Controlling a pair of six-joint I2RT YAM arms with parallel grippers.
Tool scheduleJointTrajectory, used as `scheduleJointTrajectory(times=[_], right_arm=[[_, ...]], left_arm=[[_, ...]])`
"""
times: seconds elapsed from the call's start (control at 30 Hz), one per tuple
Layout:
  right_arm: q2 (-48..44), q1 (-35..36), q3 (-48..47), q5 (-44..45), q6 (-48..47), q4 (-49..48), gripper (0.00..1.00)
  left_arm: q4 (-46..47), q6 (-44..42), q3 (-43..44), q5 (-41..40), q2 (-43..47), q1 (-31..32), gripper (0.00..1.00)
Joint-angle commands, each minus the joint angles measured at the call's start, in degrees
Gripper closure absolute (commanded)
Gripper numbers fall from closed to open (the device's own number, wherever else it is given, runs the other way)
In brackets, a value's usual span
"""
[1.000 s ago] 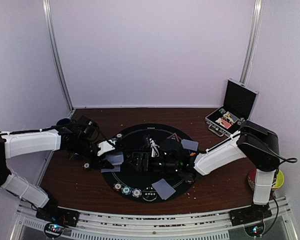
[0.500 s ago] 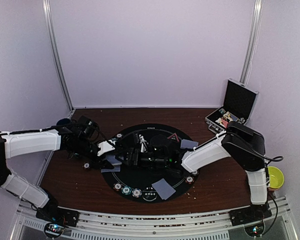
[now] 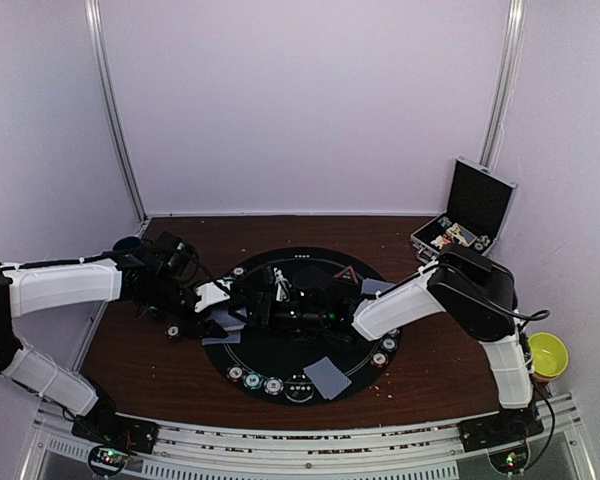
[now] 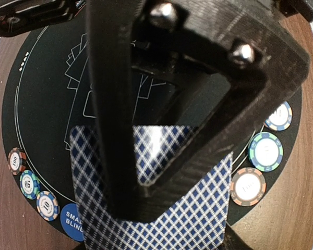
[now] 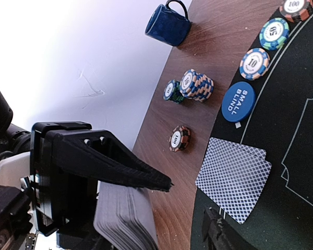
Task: Distribute texas hold em gaming equipment
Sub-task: Pick up the poker card from the face-down deck piles.
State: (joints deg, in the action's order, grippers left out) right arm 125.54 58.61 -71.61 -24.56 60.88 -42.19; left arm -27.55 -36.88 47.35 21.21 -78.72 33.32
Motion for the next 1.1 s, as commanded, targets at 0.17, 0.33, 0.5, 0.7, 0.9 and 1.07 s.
scheduleJointTrajectory(times=[0.17,0.33,0.5,0.7,0.9,1.07], right_arm=[[0.43,-0.48,-2.51,1.44,-2.49,6.22,0.62],[-2.61,-1.24,0.57,4.0,-3.84,8.14,0.74],[-5.05,-1.67,2.62,4.9,-4.99,9.25,0.76],[-7.23,-1.77,4.16,4.34,-5.48,8.85,0.78],[-10.08,-1.74,6.83,2.5,-4.68,6.57,0.91],[-12.08,-1.83,8.25,1.87,-4.64,6.17,1.0]], left_arm=[[0.9,-0.63,-0.33,0.99,-0.03,-0.25,0.47],[0.88,-0.64,-0.33,1.1,-0.03,-0.23,0.47],[0.92,-0.62,-0.33,0.99,-0.21,-0.24,0.47],[0.92,-0.56,-0.24,0.72,-0.45,-0.27,0.47],[0.95,-0.55,-0.25,0.59,-0.65,-0.25,0.47],[0.98,-0.64,-0.24,0.42,-0.76,-0.25,0.47]])
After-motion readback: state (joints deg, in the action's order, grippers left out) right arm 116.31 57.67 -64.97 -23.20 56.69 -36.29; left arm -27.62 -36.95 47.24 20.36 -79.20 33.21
